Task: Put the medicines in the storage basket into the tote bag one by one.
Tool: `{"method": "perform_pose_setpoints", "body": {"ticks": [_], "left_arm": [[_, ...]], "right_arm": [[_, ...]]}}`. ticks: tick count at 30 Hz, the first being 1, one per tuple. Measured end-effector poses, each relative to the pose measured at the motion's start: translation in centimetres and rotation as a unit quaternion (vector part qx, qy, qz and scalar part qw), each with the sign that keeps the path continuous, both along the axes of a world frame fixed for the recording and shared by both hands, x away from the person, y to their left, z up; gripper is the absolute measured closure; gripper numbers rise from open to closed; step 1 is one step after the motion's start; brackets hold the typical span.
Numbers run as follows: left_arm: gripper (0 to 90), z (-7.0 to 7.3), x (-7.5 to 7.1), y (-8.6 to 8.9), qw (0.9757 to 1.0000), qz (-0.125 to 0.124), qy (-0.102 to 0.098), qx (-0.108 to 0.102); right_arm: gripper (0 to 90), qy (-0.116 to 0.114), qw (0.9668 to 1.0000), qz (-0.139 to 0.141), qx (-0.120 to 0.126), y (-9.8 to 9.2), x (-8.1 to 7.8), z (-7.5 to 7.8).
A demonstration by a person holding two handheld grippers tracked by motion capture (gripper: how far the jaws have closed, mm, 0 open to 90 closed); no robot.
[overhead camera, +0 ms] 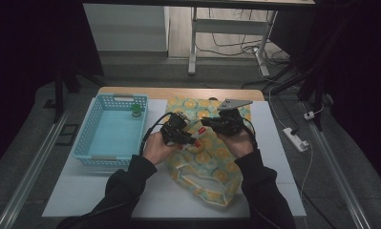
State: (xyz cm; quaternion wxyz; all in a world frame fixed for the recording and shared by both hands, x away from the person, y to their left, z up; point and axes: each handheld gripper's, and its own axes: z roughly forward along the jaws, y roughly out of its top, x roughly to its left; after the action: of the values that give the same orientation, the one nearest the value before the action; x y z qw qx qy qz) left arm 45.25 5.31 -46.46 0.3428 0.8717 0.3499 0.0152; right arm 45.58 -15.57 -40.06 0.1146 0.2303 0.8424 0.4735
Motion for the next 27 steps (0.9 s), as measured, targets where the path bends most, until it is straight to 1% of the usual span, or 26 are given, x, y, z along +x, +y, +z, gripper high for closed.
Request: {"method": "perform_pose_setpoints", "body": {"ticks": [6,7,9,11,17,18,19,22,23,24,25,27], "left_arm": [[70.7,-0.8,0.8,-0.3,0.9998,0.014,-0.012,-0.003],[70.6,-0.9,0.9,-0.3,0.9997,0.018,-0.016,-0.006],[70.6,-1.2,1.2,-0.4,0.9996,0.020,-0.016,-0.008],[70.6,-1.5,1.4,-0.4,0.9996,0.022,-0.019,-0.001],[70.5,-2.2,2.0,-0.4,0.9989,0.036,-0.030,0.010],[70.4,-2.3,2.1,-0.4,0.9987,0.036,-0.034,0.015],[70.4,-2.4,2.1,-0.4,0.9984,0.038,-0.038,0.017],[70.2,-2.8,2.4,-0.3,0.9981,0.041,-0.041,0.019],[69.8,-2.9,2.4,-0.4,0.9978,0.043,-0.044,0.021],[69.3,-2.9,2.4,-0.4,0.9974,0.047,-0.050,0.023],[67.8,-2.9,2.4,-0.4,0.9972,0.048,-0.053,0.020],[58.8,-2.7,2.3,-0.3,0.9969,0.050,-0.058,0.017]], "right_arm": [[90.0,0.000,1.0000,-0.001,0.000,0.0,0.0,0.0],[90.0,0.000,1.0000,-0.001,0.000,0.0,0.0,0.0],[90.0,0.000,1.0000,-0.001,-0.001,0.0,0.0,0.0],[90.0,0.001,1.0000,0.000,-0.001,0.1,0.0,-0.1],[90.0,0.001,1.0000,-0.001,-0.005,0.2,0.0,-0.2],[90.0,0.001,1.0000,-0.002,-0.005,0.2,0.0,-0.3],[90.0,0.001,1.0000,-0.002,-0.005,0.2,0.0,-0.3],[90.0,0.000,1.0000,-0.004,-0.005,0.2,0.1,-0.3],[90.0,0.000,1.0000,-0.004,-0.006,0.2,0.1,-0.3],[90.0,0.001,1.0000,-0.004,-0.006,0.2,0.1,-0.3],[90.0,0.001,1.0000,-0.005,-0.006,0.2,0.1,-0.4],[90.0,0.001,1.0000,-0.005,-0.006,0.1,0.2,-0.4]]}}
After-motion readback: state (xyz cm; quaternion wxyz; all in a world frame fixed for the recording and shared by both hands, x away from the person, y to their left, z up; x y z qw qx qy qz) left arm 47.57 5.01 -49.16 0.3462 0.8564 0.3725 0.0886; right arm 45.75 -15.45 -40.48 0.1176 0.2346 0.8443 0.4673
